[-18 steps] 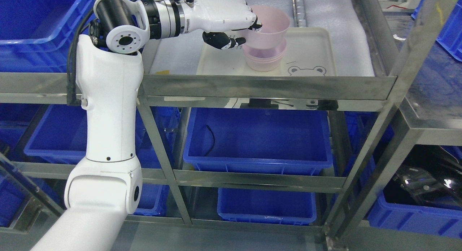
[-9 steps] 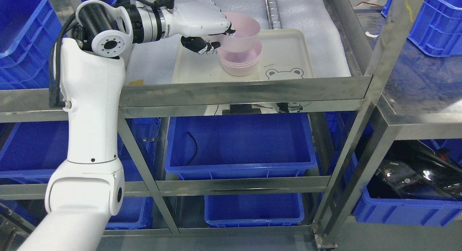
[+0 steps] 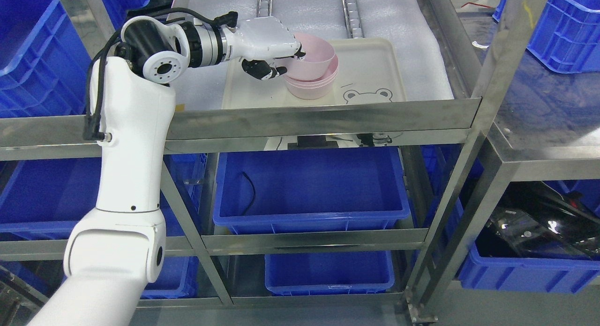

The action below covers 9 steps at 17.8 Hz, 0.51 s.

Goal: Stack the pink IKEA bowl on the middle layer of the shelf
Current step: 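Lower the pink bowl with the left hand onto the bowl on the tray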

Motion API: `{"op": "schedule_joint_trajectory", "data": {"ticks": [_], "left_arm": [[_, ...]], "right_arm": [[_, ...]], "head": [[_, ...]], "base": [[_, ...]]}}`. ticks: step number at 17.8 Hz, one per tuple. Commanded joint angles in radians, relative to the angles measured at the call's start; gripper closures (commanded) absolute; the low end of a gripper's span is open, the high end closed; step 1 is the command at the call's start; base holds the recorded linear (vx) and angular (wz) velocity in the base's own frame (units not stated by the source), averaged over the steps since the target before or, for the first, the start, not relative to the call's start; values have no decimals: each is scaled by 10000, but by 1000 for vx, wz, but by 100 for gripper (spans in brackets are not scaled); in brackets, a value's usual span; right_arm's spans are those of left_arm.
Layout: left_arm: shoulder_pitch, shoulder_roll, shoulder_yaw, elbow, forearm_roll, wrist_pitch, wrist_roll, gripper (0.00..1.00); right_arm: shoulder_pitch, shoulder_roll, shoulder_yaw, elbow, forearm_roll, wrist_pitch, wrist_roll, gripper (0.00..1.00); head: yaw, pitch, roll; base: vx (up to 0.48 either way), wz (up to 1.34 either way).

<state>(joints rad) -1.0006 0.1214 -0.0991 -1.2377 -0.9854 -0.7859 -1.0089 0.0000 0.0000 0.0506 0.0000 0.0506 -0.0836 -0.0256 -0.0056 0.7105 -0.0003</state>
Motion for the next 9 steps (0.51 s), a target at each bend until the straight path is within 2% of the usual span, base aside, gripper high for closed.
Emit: {"op": "schedule_joint_trajectory", "data": {"ticks": [1, 4, 7, 9], "left_arm": [[-226, -386, -267, 1010, -378, 5, 179, 96], [-195, -340, -359, 1026, -378, 5, 179, 94], [-149, -325, -344, 1072, -378, 5, 194, 85], [-149, -294, -252, 1057, -378, 5, 195, 64]], "right_arm": [[215, -175, 0, -175, 0, 8, -5, 0], [215, -175, 0, -175, 0, 8, -5, 0], [215, -175, 0, -175, 0, 8, -5, 0], [215, -175, 0, -175, 0, 8, -5, 0]], "head": [[0, 0, 0], [0, 0, 0], [0, 0, 0], [0, 0, 0]], "base": [[0, 0], [0, 0], [0, 0], [0, 0]]}}
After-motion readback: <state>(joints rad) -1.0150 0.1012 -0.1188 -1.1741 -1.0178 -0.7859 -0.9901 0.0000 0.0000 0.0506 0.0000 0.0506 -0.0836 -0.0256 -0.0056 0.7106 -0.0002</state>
